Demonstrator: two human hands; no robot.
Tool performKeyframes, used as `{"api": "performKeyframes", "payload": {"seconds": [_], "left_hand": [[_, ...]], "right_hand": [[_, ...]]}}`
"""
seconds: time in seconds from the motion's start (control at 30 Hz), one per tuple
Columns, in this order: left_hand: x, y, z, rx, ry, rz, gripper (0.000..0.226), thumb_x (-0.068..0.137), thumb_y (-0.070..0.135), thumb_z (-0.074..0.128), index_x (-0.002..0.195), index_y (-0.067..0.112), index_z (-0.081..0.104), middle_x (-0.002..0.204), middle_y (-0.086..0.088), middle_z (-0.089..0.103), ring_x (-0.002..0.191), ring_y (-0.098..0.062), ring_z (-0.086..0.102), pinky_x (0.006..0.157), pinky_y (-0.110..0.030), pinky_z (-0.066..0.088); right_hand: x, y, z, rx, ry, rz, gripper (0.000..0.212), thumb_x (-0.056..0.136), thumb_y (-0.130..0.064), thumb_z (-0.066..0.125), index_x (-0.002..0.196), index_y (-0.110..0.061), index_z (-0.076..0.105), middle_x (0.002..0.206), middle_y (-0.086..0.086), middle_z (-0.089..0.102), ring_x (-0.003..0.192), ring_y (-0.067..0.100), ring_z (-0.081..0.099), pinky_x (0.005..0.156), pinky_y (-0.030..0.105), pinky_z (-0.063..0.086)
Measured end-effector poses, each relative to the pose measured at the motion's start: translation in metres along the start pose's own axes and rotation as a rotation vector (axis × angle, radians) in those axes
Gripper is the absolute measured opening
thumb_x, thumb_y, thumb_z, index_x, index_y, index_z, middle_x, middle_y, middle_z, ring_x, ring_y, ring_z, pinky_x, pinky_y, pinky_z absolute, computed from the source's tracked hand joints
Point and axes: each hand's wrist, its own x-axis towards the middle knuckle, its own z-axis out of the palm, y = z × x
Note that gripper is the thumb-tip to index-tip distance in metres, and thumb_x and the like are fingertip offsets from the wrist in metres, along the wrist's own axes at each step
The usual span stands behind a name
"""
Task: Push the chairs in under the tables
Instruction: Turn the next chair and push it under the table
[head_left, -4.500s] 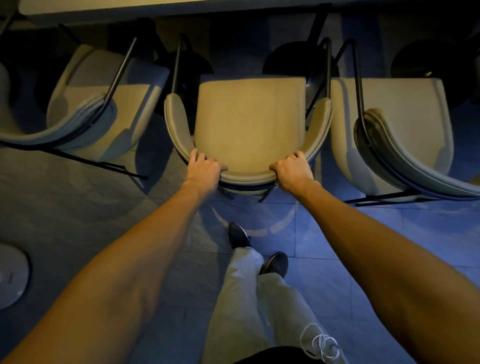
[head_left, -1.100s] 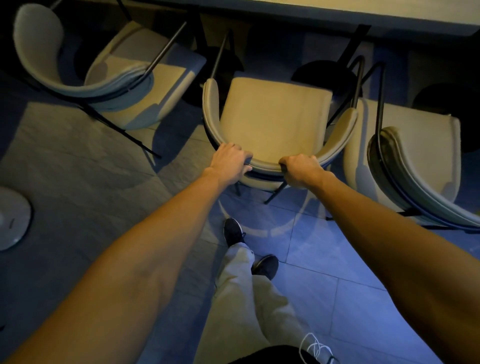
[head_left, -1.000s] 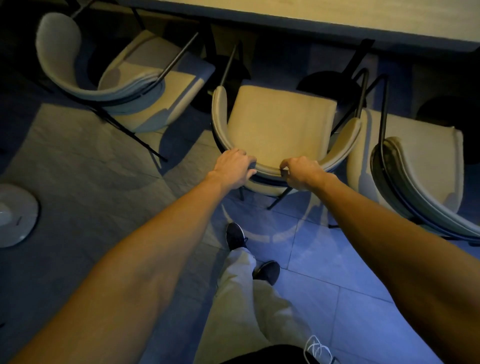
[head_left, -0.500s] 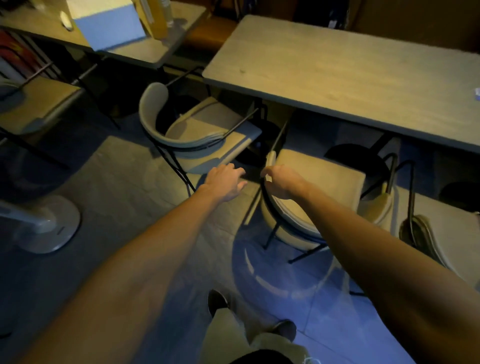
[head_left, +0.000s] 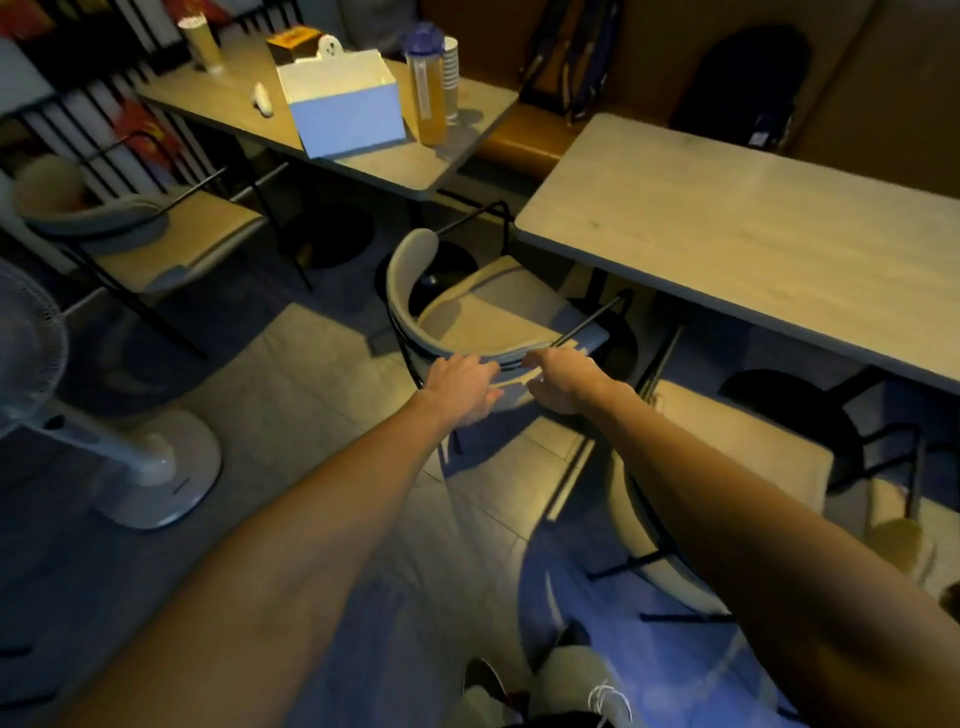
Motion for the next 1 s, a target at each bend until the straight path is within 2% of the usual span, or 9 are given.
{"api": "performKeyframes", "payload": {"seconds": [0.17, 0.4, 0.63, 0.87, 1.0], "left_hand": [[0.026, -0.051, 0.004, -0.009, -0.005, -0.042, 0.049, 0.100, 0.050, 0.046, 0.141, 0.023, 0.051, 0.135, -0.008, 0.057, 0.124, -0.033, 0.052, 0.099, -0.048, 0.045], [0.091, -0.126, 0.012, 0.016, -0.060, -0.094, 0.045, 0.099, 0.050, 0.049, 0.135, 0.023, 0.055, 0.132, -0.008, 0.058, 0.120, -0.032, 0.055, 0.096, -0.046, 0.047], [0.157, -0.179, 0.006, 0.030, -0.115, -0.066, 0.047, 0.098, 0.041, 0.053, 0.141, 0.022, 0.048, 0.135, -0.011, 0.055, 0.123, -0.034, 0.052, 0.098, -0.047, 0.045], [0.214, -0.218, 0.024, 0.221, -0.200, -0.012, 0.045, 0.090, 0.029, 0.066, 0.132, 0.021, 0.053, 0.133, -0.011, 0.053, 0.127, -0.034, 0.047, 0.102, -0.047, 0.042], [0.249, -0.246, 0.045, 0.344, -0.232, 0.110, 0.052, 0.089, 0.038, 0.068, 0.136, 0.022, 0.051, 0.137, -0.011, 0.051, 0.130, -0.033, 0.045, 0.103, -0.046, 0.037]], "right_hand": [[0.059, -0.028, 0.005, 0.024, -0.051, -0.036, 0.044, 0.093, -0.022, 0.053, 0.137, -0.021, 0.055, 0.132, 0.012, 0.061, 0.120, 0.034, 0.057, 0.098, 0.040, 0.049], [0.166, -0.059, 0.026, 0.050, -0.122, -0.093, 0.042, 0.096, -0.027, 0.055, 0.138, -0.022, 0.055, 0.134, 0.008, 0.059, 0.120, 0.029, 0.055, 0.098, 0.038, 0.045], [0.247, -0.074, 0.035, 0.019, -0.213, -0.095, 0.041, 0.101, -0.032, 0.049, 0.140, -0.018, 0.053, 0.136, 0.009, 0.060, 0.121, 0.030, 0.056, 0.099, 0.039, 0.046], [0.300, -0.090, 0.057, 0.176, -0.287, 0.032, 0.048, 0.102, -0.041, 0.046, 0.139, -0.011, 0.051, 0.133, 0.014, 0.060, 0.117, 0.033, 0.058, 0.097, 0.041, 0.048], [0.325, -0.105, 0.084, 0.270, -0.340, 0.184, 0.050, 0.096, -0.047, 0.053, 0.132, -0.013, 0.053, 0.124, 0.012, 0.063, 0.106, 0.031, 0.060, 0.083, 0.037, 0.049]]}}
